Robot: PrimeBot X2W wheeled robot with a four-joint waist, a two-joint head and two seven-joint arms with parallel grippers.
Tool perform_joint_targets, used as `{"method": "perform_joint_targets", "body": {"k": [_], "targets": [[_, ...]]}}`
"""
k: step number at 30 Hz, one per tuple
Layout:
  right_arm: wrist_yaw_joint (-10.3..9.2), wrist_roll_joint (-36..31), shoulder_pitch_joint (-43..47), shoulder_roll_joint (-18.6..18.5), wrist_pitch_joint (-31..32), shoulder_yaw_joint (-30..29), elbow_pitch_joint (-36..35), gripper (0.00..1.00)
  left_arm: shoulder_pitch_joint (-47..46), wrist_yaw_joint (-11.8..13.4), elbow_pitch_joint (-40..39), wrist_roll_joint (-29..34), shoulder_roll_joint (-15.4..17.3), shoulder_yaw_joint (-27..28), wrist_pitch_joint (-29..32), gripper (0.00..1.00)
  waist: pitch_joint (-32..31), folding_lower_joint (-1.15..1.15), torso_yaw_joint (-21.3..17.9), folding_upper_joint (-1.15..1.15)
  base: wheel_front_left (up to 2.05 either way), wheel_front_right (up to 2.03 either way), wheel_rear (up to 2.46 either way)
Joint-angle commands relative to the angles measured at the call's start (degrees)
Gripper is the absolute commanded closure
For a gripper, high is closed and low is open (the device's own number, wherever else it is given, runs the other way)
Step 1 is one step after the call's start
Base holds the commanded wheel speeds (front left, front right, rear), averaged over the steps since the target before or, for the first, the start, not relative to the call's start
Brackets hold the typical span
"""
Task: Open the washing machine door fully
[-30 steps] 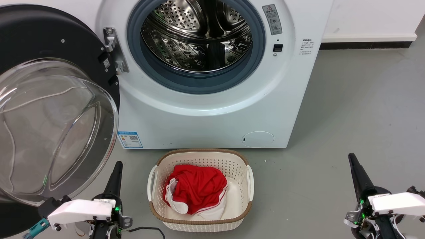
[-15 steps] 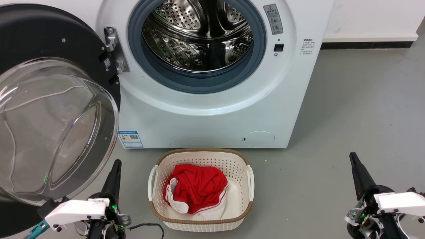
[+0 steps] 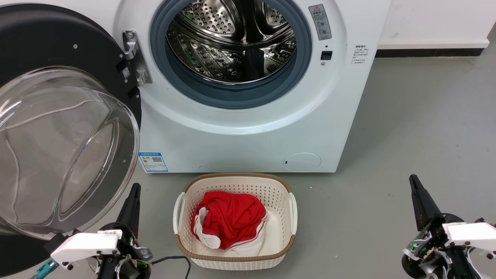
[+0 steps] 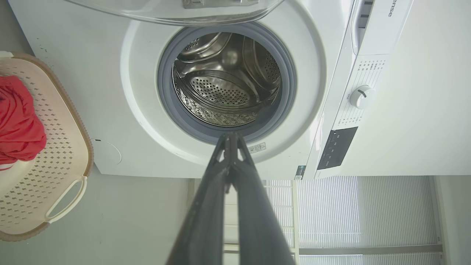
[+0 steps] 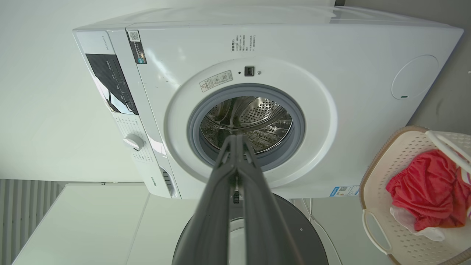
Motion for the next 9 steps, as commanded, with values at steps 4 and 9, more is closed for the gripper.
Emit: {"method": "perform_joint_targets", "body": {"k": [4, 9], "targets": [[0.00, 0.04, -0.69, 0.26, 0.11, -0.15, 0.15, 1.00, -0.48, -0.17, 0.04, -0.05, -0.08, 0.21, 0.21, 1.00, 0.00, 0.00, 0.00, 0.00, 0.00, 0.00, 0.00], [0.00, -0.11, -0.71, 0.31, 0.25, -0.26, 0.15, 1.00, -0.48, -0.17, 0.03, -0.04, -0.09, 0.22, 0.22, 1.00, 0.00, 0.00, 0.00, 0.00, 0.00, 0.00, 0.00]]}}
